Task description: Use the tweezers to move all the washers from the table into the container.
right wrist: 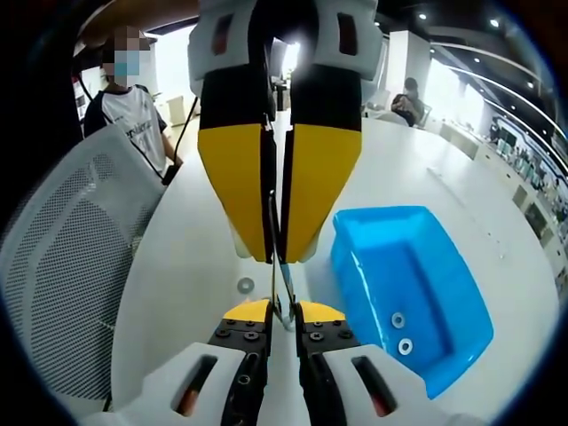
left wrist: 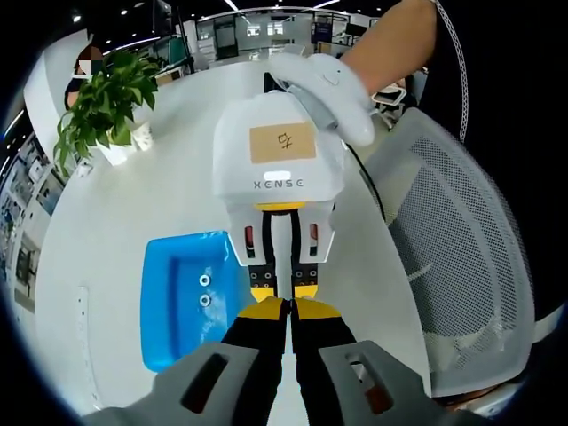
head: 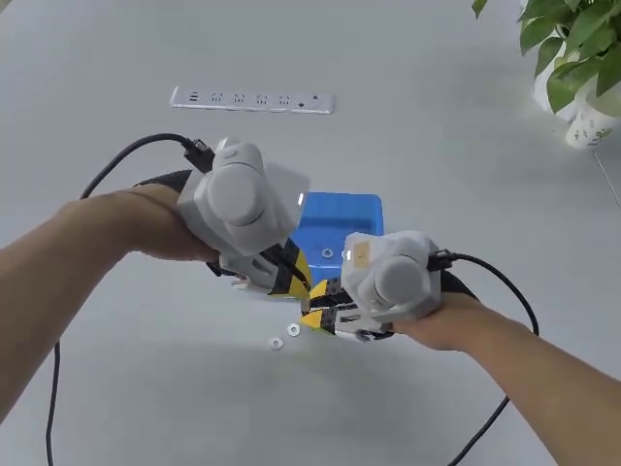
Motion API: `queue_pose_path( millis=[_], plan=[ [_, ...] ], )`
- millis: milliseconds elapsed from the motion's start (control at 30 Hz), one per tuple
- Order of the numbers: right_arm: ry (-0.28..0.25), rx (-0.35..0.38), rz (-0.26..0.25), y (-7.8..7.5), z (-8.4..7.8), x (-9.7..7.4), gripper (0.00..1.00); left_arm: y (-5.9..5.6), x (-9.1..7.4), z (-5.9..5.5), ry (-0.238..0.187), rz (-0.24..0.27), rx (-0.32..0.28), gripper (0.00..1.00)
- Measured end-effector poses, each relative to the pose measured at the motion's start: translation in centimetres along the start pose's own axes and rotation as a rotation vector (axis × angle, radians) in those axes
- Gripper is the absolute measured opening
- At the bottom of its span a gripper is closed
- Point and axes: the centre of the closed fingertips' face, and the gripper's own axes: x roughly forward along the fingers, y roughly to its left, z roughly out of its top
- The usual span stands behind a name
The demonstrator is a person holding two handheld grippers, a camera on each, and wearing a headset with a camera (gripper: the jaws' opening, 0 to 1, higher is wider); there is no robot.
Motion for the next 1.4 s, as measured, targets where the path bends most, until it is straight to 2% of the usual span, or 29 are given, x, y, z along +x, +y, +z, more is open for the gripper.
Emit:
queue_pose_path(
  millis=[833,1400],
  plan=[
    [0.003,0.019,0.005,-0.24,-0.19,-0.02,0.12,0.71,0.26,0.12,-0.013,-0.007,-0.014,0.05],
    [0.000,0.043,0.003,-0.30,-0.18,0.03,0.11,0.73,0.33,0.00,-0.003,-0.009,-0.014,0.05]
  ],
)
